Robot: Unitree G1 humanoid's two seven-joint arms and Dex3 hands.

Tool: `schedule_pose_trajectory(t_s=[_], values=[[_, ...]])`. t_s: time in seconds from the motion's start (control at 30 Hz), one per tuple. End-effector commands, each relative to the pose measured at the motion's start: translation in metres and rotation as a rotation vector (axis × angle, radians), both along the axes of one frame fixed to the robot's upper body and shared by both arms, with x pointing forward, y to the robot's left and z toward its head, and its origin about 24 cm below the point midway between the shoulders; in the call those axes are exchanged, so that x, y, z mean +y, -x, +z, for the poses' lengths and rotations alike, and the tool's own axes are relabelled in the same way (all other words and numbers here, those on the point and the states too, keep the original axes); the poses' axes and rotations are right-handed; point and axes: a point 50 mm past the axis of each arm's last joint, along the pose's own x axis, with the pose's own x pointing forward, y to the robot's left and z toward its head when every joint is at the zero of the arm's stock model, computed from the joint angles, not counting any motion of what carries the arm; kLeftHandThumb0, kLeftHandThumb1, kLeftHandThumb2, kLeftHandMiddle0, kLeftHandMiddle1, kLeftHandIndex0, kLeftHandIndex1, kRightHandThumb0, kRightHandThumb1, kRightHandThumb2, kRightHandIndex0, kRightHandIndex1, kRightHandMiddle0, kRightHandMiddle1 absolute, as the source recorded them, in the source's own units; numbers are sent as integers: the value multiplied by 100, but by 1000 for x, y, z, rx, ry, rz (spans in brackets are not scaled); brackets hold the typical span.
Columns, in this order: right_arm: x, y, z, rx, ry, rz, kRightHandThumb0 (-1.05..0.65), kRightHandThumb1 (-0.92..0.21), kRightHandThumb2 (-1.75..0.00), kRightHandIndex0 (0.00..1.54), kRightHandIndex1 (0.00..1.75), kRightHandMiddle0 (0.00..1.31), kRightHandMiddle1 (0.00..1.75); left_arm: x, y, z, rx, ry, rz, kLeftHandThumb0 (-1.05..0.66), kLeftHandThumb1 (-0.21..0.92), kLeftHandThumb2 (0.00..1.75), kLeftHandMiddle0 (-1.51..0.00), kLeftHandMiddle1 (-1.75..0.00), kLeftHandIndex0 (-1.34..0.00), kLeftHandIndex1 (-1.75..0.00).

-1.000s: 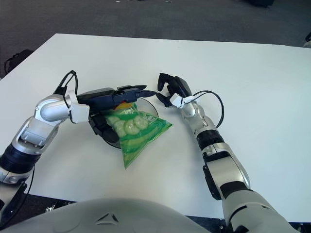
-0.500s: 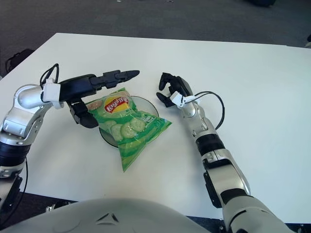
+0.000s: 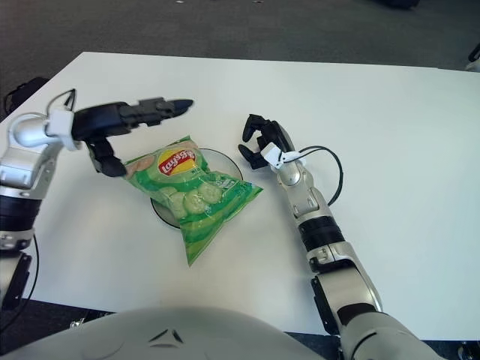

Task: Put the snack into the plate.

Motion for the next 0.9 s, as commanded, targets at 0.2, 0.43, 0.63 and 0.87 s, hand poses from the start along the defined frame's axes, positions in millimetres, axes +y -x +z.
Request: schedule_pose_trajectory(t_s=[0.2, 0.43, 0.63, 0.87], values=[[-11, 21, -50, 276, 43, -44, -49, -30, -134, 127, 175, 63, 175, 41, -18, -84, 238, 563, 548, -74, 64, 71, -18, -47, 0, -75], [-10, 19, -49, 256, -2, -68, -49, -30, -134, 127, 175, 63, 175, 22, -22, -114, 260, 676, 771, -63, 70, 80, -20, -97, 0, -107], [-16, 18, -52, 251, -39, -107, -49, -29, -135, 128, 175, 64, 175, 15, -20, -131, 257, 716, 943, -66, 80, 77, -26, -121, 0, -128], [-22, 16, -58, 271, -133, -139, -49, -29, -135, 128, 175, 64, 175, 30, -32, -144, 293, 738, 1066, -49, 79, 74, -36, -165, -17, -165]])
